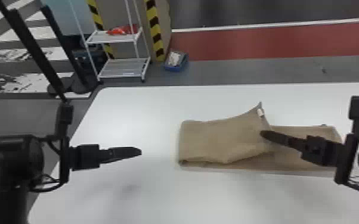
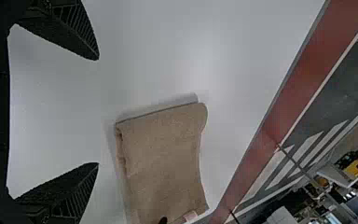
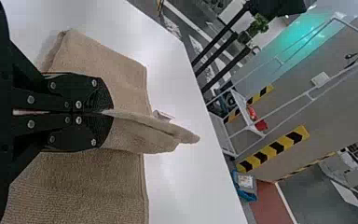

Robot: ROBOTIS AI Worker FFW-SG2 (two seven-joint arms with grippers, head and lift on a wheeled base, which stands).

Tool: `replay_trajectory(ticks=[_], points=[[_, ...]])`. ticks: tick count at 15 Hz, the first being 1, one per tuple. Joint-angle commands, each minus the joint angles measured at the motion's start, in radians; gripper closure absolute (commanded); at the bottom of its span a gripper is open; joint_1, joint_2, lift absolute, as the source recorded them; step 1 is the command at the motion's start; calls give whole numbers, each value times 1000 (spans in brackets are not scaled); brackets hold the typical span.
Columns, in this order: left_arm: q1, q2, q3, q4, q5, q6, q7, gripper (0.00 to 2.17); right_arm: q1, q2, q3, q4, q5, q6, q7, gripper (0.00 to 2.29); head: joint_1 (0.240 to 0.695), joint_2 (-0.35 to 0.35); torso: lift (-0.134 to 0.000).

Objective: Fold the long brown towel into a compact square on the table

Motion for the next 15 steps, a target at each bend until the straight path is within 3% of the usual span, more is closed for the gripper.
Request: replay_trajectory(ticks=[1,5,7,9,12,15], points=[[7,4,3,0,4,7,0,76,51,1,-38,-29,-15,-24,6,1325,695,176,-124],[12,-5,-8,-6,-2,7,-2,80,-9,1,-70,67,3,-45,6,1328,695,143,-124],[10,-7,-8,-5,-6,7,-2,80,4,1,-86,35,-29,-11,14,1325,695,133,-124],[12,-2,-3,-5,-5,7,-3,80,59,0,-155,-45,-75,10,29,1328,695,129,-124],[28,-7,0,-12,0,7,-3,80,36,-15,-173,61,-64,-51,26,1328,695,111,-124],[28,-14,-2,-14,-2,7,-3,80,14,-15,-162,86,-69,-48,28,1328,695,83,-124]])
